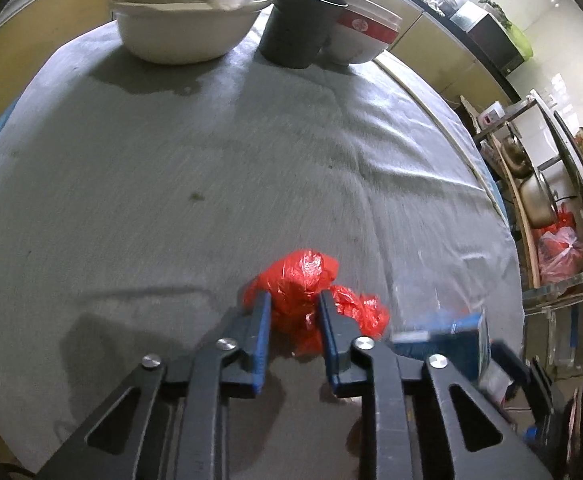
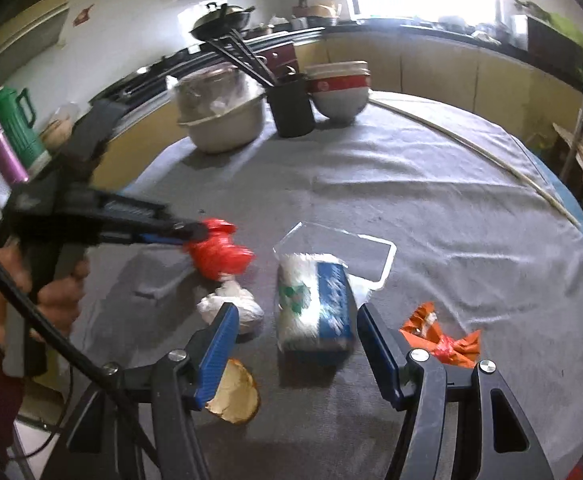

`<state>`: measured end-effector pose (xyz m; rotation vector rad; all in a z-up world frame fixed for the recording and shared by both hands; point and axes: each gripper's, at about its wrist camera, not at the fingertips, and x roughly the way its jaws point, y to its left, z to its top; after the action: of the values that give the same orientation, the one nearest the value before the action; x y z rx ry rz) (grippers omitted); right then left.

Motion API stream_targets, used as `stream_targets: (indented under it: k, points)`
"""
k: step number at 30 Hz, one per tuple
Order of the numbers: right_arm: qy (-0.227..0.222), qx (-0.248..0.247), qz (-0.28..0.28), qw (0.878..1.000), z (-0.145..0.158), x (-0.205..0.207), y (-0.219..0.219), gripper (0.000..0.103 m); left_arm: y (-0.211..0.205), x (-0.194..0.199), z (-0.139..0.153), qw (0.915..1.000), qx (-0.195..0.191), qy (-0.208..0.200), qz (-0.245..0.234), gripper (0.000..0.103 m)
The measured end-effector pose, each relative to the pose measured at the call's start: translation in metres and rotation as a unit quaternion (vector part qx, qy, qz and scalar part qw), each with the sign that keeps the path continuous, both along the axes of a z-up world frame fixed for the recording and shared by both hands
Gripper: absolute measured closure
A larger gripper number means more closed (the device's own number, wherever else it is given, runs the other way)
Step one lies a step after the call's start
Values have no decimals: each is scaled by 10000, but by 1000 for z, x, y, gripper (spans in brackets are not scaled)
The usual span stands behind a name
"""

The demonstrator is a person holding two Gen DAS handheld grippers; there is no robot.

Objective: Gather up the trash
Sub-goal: 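Grasp the blue-and-white carton with the right tool while the left tool reaches the red bag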

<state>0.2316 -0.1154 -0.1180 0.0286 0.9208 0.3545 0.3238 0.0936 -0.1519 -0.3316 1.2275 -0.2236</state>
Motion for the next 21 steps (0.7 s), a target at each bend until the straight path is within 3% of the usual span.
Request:
stream_targets:
  k: [2,4,7,11,12,14,15,16,18,21]
  points:
    - [54,143,-49,9999,0,-1,-3,38,7,-13,-1,10000,67,34,33,86]
    - [102,370,-39,9993,2,-3,-6,38,13,-25,-6,9999,60,120,-1,103]
    - [251,297,-135,9992,-1,0,-4,38,20,-49,-11,9996,-36,245,-131,103]
    - [487,476,-269,9973,-8,5,-2,38,24,-72,5,9990,236,-175,-334,102]
    - [486,496,-305,9971,-9,5,-1,38,25,-72,12,9984,311,-303,-359,97]
    - [506,425,-369,9971,-12,7,6,38,24,-69,25,9958,521,-635,-412,73]
    - [519,371,-392,9972,-14,7,8,38,23,-65,31,9936,683,-811,-392,47]
    - [518,325,-387,9974,-16,7,12,38,20,-61,37,9898,855,-1076,-377,35]
    - [458,181,-364,9981,-18,6,18,51,14,-50,42,9818,1109,-1468,-474,34]
    - [352,233,-319,9986,-16,2,19,51,-4,-17,34,9759,1409,-1466,-788,34]
